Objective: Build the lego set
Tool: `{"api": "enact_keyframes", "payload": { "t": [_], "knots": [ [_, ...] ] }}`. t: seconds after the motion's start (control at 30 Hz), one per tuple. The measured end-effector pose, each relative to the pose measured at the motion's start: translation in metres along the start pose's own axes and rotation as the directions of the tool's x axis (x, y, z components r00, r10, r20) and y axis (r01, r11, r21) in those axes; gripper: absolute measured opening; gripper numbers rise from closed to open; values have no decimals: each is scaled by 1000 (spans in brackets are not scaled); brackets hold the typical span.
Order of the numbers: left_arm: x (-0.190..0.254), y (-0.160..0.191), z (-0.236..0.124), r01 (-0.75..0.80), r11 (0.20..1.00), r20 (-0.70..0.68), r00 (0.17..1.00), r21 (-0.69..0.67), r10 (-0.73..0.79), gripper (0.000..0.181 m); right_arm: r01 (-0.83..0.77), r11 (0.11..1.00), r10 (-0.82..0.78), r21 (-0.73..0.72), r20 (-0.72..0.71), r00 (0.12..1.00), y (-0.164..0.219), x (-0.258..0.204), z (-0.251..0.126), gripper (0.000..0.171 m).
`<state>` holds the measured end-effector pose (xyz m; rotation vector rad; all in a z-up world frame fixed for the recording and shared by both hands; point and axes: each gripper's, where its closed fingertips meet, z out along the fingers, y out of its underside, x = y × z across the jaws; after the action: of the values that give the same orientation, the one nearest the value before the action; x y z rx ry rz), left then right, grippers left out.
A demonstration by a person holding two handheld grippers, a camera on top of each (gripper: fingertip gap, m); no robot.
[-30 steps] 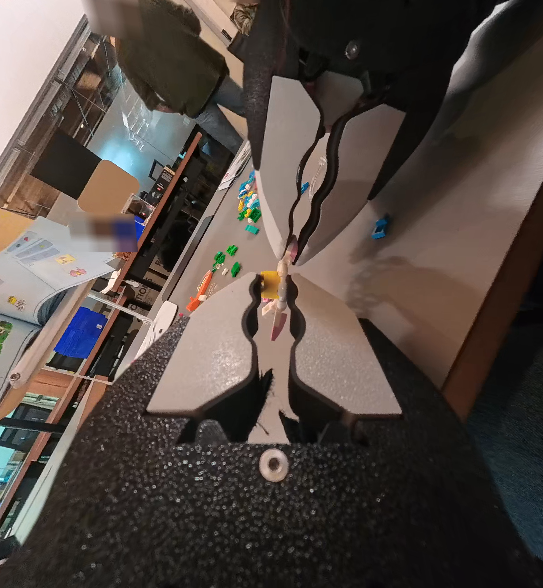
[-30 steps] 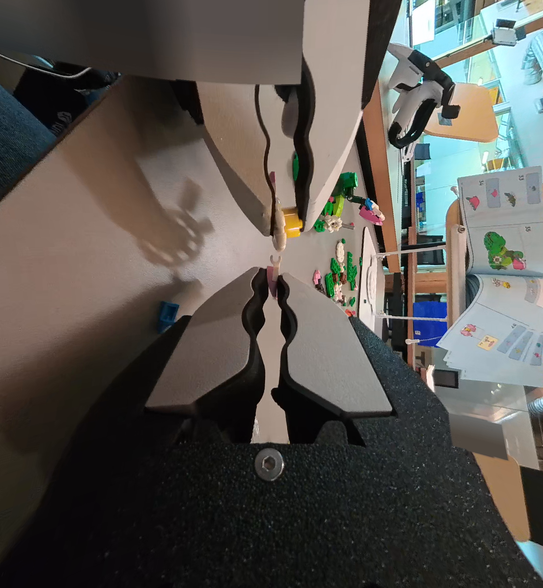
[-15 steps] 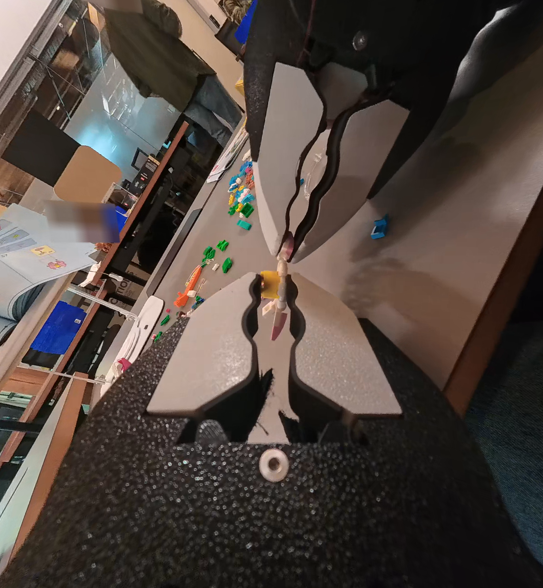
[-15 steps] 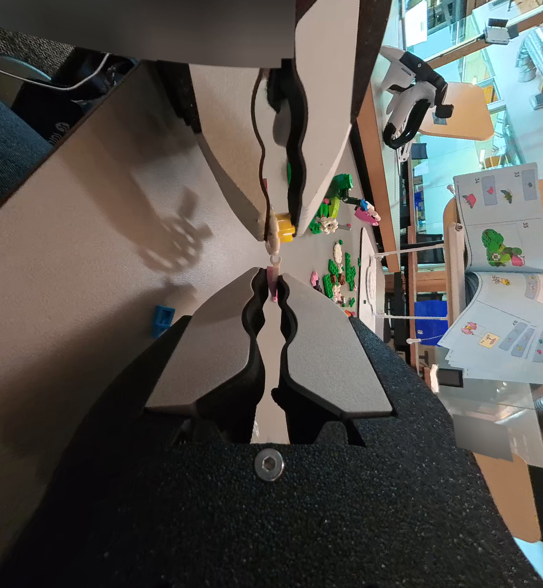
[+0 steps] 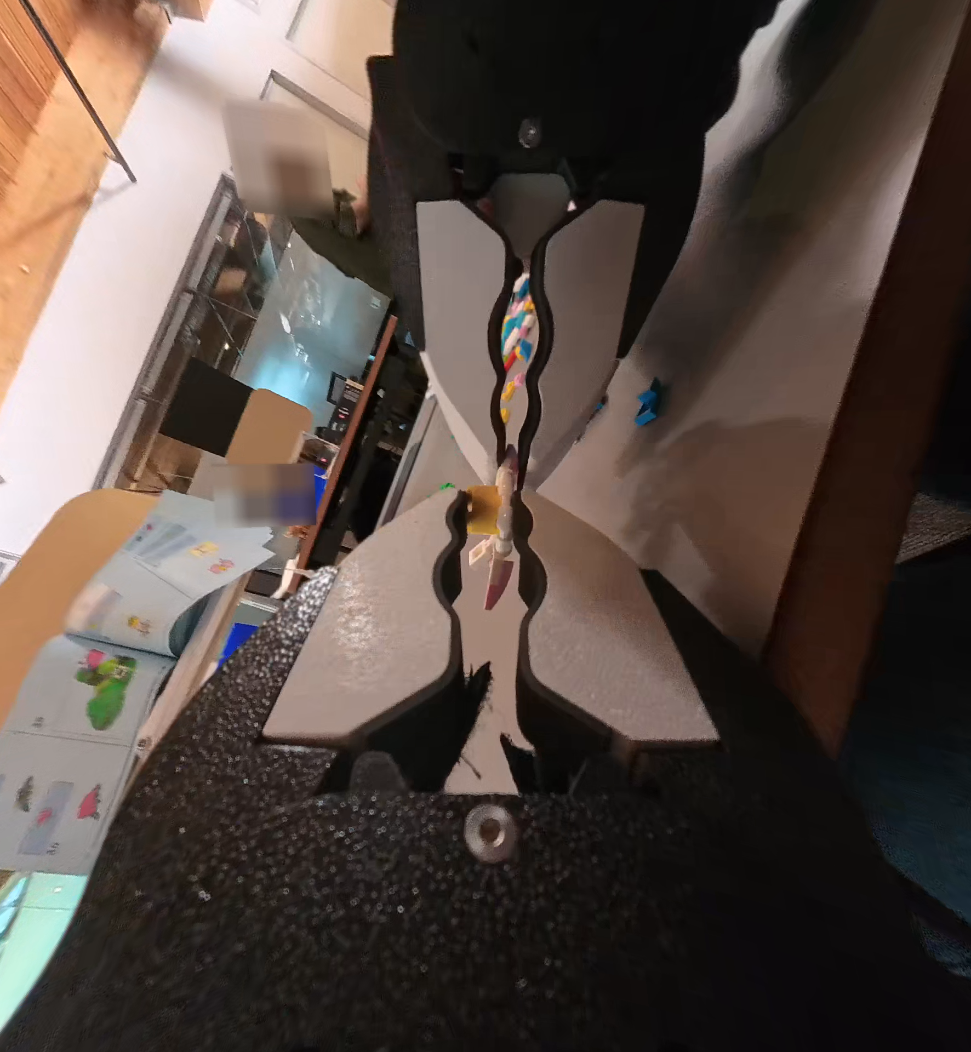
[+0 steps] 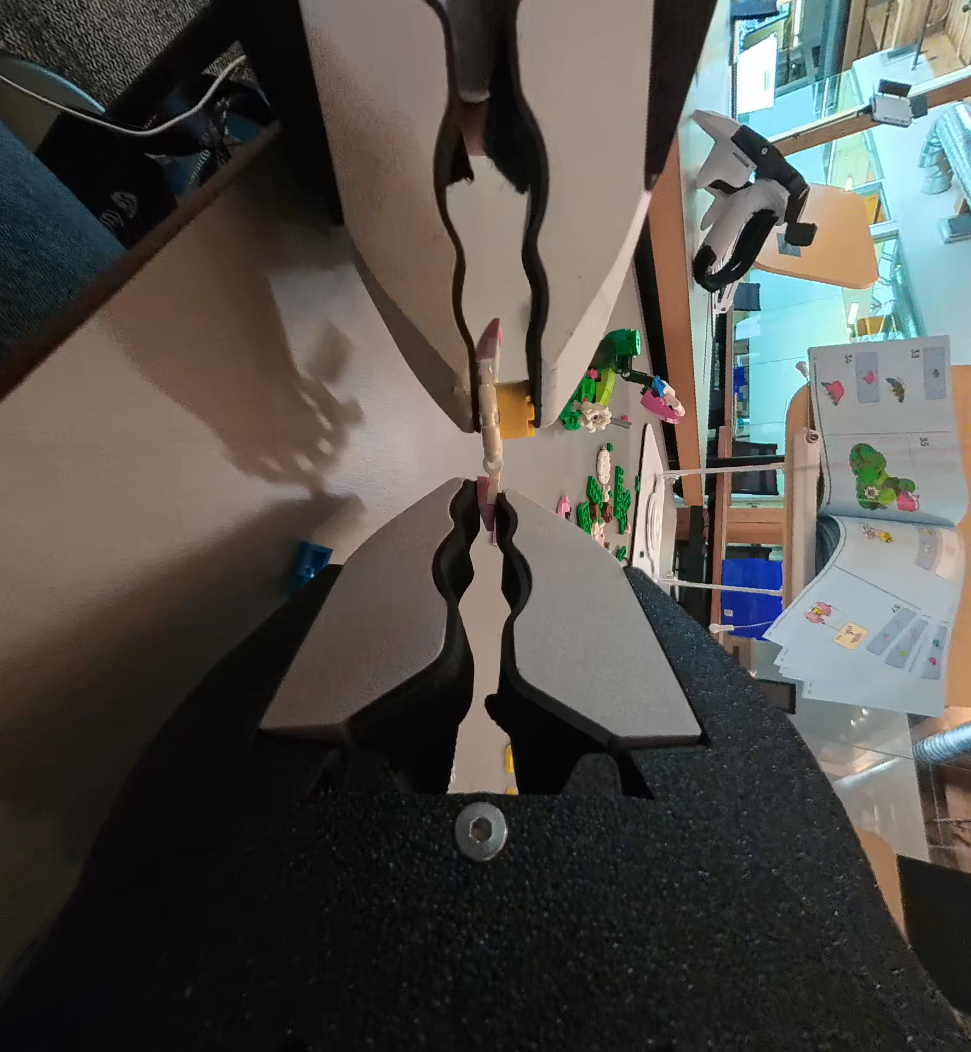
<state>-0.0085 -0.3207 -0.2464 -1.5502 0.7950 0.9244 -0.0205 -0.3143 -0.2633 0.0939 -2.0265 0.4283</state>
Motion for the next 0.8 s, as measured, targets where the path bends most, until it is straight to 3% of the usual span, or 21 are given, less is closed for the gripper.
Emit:
{"api": "enact_keyframes", "payload": {
  "t": [0.33,0.53,0.8],
  "knots": [
    [-3,-2,2,-217,976,79,973,-25,218,14,11,1000,-11,4,-2,1000,-1,0,-1,5],
    [1,-6,1,-493,863,99,859,-109,503,14,15,1000,-15,1,-10,1000,0,1,-1,5],
    [2,-12,-1,-613,778,109,772,-137,627,14,18,1000,-18,4,-20,1000,-1,2,-2,5]
  ]
}}
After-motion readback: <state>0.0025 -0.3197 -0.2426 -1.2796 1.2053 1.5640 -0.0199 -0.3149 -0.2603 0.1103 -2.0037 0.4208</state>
